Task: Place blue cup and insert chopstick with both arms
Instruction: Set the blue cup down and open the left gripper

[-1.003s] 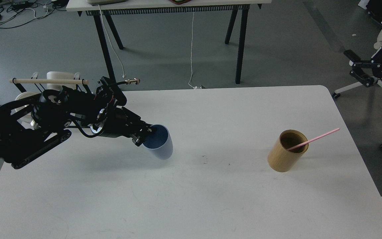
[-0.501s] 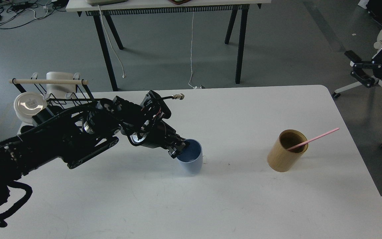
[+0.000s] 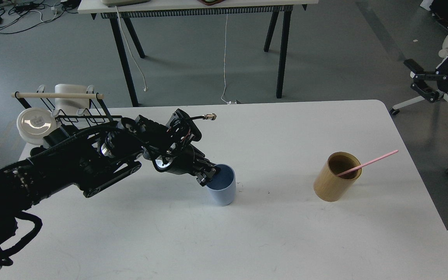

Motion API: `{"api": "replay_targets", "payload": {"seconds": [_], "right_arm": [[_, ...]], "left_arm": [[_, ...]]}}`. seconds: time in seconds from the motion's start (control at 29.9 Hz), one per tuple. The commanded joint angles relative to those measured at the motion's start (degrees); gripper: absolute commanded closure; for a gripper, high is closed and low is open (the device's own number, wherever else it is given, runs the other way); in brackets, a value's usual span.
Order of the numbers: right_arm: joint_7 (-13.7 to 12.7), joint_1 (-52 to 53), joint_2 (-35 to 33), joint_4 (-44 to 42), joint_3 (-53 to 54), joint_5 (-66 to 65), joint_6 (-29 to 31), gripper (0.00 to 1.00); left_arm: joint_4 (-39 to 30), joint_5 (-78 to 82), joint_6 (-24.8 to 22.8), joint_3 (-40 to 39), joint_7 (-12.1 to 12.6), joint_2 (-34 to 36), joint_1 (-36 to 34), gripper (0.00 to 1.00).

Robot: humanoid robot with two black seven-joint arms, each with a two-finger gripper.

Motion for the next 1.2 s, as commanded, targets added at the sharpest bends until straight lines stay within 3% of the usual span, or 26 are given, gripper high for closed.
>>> {"api": "replay_targets", "payload": {"seconds": [0.0,1.17], "right_arm": [[0.0,-0.3,0.1,0.0,-0.1,0.0,0.0,0.01],[0.0,-0.5,0.3,0.1,0.1,0.0,0.0,0.01]], "left_arm": [[0.0,0.0,0.0,0.0,0.0,-0.1,0.2,0.99],[-1.7,0.0,0.0,-0.6,0.0,0.9,0.5,0.83]]}}
